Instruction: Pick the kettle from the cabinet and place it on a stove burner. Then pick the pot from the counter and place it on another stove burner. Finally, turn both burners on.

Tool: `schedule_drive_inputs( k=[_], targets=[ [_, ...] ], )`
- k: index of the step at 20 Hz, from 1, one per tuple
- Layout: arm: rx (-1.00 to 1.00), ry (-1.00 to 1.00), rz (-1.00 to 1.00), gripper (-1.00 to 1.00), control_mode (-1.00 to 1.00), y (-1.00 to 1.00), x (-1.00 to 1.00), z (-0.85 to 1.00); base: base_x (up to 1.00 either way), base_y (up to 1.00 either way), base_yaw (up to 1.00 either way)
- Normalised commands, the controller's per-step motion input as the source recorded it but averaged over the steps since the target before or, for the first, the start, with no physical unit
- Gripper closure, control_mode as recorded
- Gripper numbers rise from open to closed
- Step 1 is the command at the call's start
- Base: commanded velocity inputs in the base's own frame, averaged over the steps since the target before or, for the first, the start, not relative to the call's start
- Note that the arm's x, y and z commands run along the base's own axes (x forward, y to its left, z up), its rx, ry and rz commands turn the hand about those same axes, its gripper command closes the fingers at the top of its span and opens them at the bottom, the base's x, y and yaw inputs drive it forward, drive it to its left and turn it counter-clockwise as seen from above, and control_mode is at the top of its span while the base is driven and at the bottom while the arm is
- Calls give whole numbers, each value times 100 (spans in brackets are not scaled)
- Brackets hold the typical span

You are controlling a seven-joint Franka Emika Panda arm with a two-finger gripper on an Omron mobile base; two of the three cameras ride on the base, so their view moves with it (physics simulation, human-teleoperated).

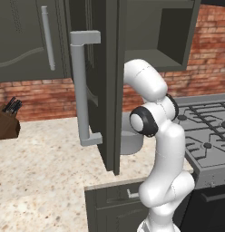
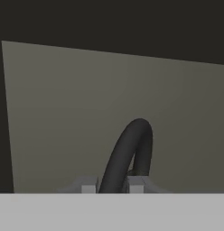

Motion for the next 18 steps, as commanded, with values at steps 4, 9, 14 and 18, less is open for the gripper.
schedule_drive_inputs(
  k=[4, 9, 14, 18],
  targets=[
    [0, 0, 0, 100, -100, 0, 0, 0, 0, 0, 0],
    [0, 0, 0, 100, -100, 0, 0, 0, 0, 0, 0],
    [0, 0, 0, 100, -100, 0, -9, 0, 0, 0, 0],
    [2, 0, 0, 100, -100, 0, -28, 0, 0, 0, 0]
  ],
)
